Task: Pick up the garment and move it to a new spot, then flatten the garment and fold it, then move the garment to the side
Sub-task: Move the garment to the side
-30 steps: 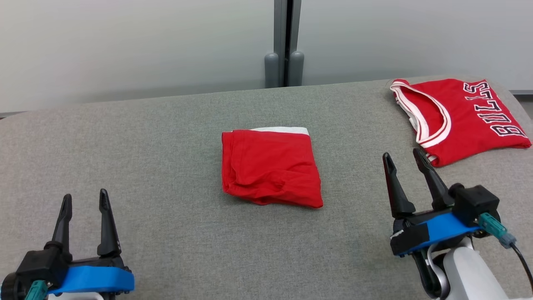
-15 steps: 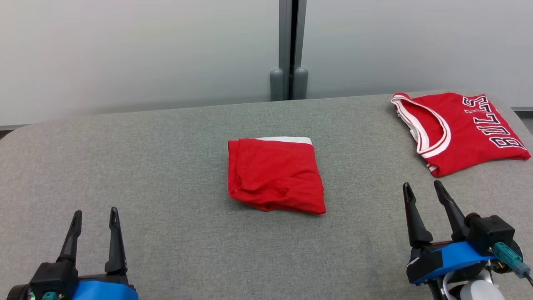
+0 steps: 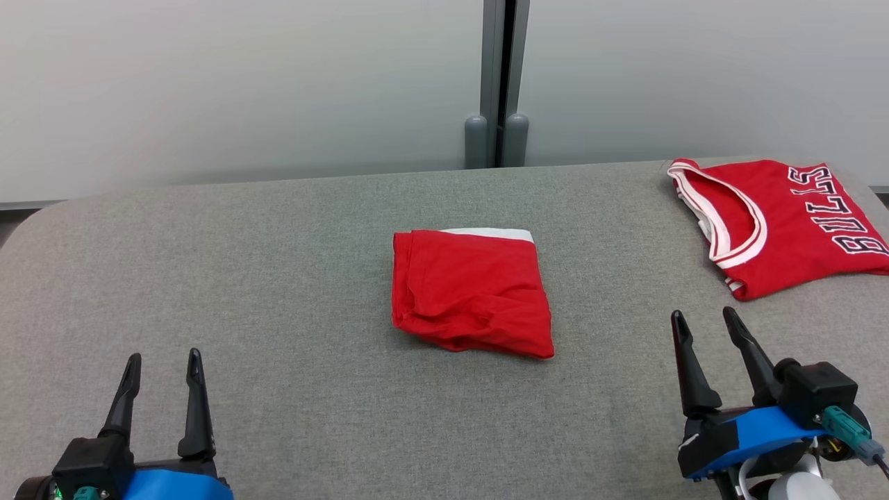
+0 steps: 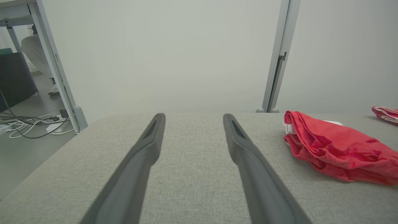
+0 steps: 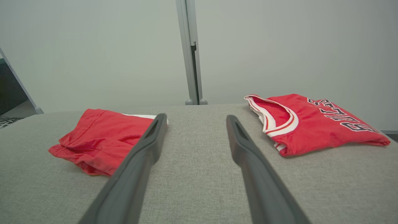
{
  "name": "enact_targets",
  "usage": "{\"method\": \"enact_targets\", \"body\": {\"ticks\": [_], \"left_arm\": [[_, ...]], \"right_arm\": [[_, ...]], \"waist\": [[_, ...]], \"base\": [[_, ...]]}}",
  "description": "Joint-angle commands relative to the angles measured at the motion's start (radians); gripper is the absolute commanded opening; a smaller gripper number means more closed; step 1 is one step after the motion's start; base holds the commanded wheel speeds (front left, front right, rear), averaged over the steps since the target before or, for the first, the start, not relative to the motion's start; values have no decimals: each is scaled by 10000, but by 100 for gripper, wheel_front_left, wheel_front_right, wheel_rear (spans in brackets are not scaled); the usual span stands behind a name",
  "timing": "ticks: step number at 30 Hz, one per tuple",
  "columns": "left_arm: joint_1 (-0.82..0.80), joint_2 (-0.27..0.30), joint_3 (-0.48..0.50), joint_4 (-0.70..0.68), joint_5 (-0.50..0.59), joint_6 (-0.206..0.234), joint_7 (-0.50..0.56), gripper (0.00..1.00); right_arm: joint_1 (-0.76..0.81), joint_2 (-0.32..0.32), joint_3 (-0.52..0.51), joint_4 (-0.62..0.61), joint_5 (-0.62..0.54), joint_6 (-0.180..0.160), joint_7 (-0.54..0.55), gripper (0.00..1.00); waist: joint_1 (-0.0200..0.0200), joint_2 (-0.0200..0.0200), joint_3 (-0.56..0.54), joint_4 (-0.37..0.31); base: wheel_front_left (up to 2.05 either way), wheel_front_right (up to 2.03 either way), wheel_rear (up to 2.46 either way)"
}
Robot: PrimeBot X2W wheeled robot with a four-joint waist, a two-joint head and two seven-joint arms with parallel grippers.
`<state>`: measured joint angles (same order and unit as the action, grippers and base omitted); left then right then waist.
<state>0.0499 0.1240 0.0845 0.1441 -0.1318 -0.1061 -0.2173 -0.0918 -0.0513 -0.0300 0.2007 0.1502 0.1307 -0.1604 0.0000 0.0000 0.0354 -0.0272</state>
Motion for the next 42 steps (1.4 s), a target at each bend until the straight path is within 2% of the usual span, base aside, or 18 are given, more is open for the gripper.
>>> {"method": "enact_targets", "body": {"ticks": [1,11,20,30,42], "left_arm": [[65,59,-28,3,-28,35,-2,100],[-116,104,-85,-18,-157,90,-4,100],[-559,141,-235,115,-235,65,-129,100],[-1255,-58,-628,523,-430,-7,-324,100],[-1880,-194,-921,1130,-583,-92,-481,100]], "right_arm": [[147,8,21,0,9,1,-12,100],[-207,9,39,156,94,1,53,100],[-2226,2,560,1032,-242,1,232,100],[-4529,2,695,3392,-836,1,521,100],[-5566,-7,98,6841,-1329,1,278,100]], "waist": [[0,0,-7,4],[0,0,173,61],[0,0,662,304],[0,0,1503,1192],[0,0,2131,2014]], "base": [[0,0,0],[0,0,0],[0,0,0],[0,0,0],[0,0,0]]}}
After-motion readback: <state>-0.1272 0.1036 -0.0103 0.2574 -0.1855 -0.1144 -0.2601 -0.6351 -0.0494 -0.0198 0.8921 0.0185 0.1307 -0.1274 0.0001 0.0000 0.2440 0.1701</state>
